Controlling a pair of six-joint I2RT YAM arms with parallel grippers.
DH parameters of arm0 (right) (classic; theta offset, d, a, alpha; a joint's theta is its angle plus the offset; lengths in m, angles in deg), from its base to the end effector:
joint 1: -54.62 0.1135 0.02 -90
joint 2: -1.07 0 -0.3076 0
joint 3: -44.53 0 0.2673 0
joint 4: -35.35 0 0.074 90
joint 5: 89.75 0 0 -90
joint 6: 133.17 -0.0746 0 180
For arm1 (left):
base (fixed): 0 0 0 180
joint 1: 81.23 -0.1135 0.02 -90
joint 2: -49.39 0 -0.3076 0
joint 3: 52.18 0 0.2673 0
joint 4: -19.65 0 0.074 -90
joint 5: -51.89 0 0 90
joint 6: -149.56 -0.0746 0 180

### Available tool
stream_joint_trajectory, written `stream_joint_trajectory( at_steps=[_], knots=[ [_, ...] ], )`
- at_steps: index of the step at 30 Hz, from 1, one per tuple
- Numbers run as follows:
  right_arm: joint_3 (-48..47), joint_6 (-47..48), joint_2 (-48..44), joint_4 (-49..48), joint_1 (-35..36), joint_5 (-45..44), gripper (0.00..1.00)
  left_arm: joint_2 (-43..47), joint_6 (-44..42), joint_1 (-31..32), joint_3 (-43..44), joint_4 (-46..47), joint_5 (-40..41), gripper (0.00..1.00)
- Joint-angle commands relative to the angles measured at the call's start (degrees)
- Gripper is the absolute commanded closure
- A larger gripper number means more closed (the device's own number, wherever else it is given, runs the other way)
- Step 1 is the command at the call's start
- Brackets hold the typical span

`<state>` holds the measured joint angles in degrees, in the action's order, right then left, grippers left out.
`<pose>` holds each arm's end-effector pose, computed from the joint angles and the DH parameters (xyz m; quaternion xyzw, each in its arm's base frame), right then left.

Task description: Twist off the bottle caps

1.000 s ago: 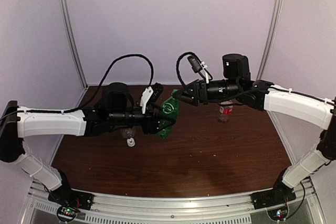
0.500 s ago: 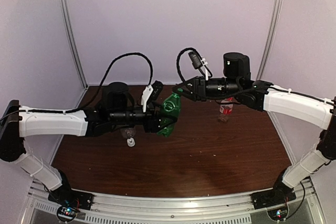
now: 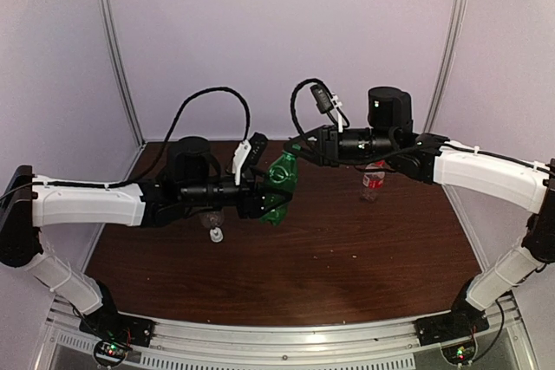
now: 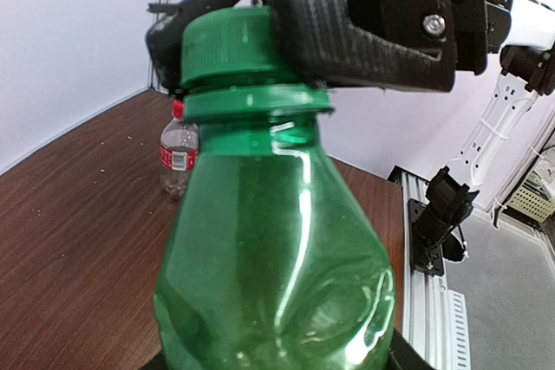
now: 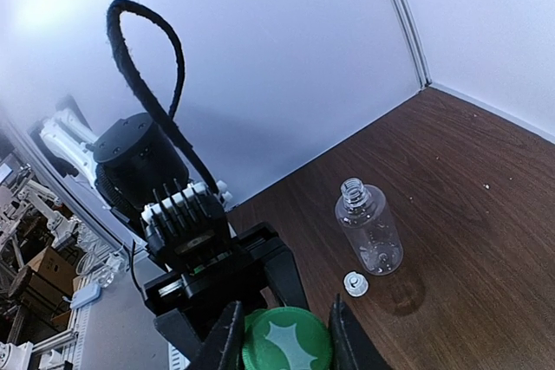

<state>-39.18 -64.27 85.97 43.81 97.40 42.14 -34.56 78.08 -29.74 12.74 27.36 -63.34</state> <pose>0.2507 0.2998 0.3926 -0.3607 0.6575 0.5505 0.3668 0.2111 -0.3164 0.3045 0.3469 0.6844 -0.4932 0.4098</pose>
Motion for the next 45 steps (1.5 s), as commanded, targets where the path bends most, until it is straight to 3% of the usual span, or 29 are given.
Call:
stream_joint_trajectory(
  at_steps=[1, 11, 14, 16, 23, 35, 39, 45],
  knots=[
    [0.2, 3.3, 0.2, -2.9, 0.6, 4.1, 0.99, 0.1, 0.9, 0.2, -1.0, 5.6, -4.0, 0.67],
    [-2.0, 17.4, 3.6, -1.5, 0.6, 29.3, 0.96, 0.9, 7.3, 0.2, -5.1, 22.6, -26.7, 0.67],
    [-4.3, 20.1, 5.2, 1.5, 0.6, 34.5, 0.91, 0.9, 8.4, 0.2, -5.5, 24.3, -29.5, 0.67],
    [-5.1, 20.4, 5.8, 2.2, 0.6, 35.6, 0.82, 0.9, 8.6, 0.2, -5.5, 24.4, -30.0, 0.67],
    [-6.2, 16.7, 3.8, 4.1, 0.6, 24.7, 0.59, 0.9, 7.8, 0.2, -5.4, 21.4, -26.5, 0.67],
    [-4.5, 7.2, -3.2, 5.5, 1.0, 5.4, 0.35, 0.9, 3.8, 0.2, -2.8, 12.7, -17.0, 0.67],
    [-4.6, 3.8, -3.6, 6.5, 1.9, -2.1, 0.22, 1.0, 2.8, 0.2, -2.1, 9.7, -13.1, 0.69],
    [-4.0, 0.7, -3.5, 8.0, 4.4, -13.0, 0.23, 1.2, 2.4, 0.2, -1.9, 8.3, -7.8, 0.69]
  ],
)
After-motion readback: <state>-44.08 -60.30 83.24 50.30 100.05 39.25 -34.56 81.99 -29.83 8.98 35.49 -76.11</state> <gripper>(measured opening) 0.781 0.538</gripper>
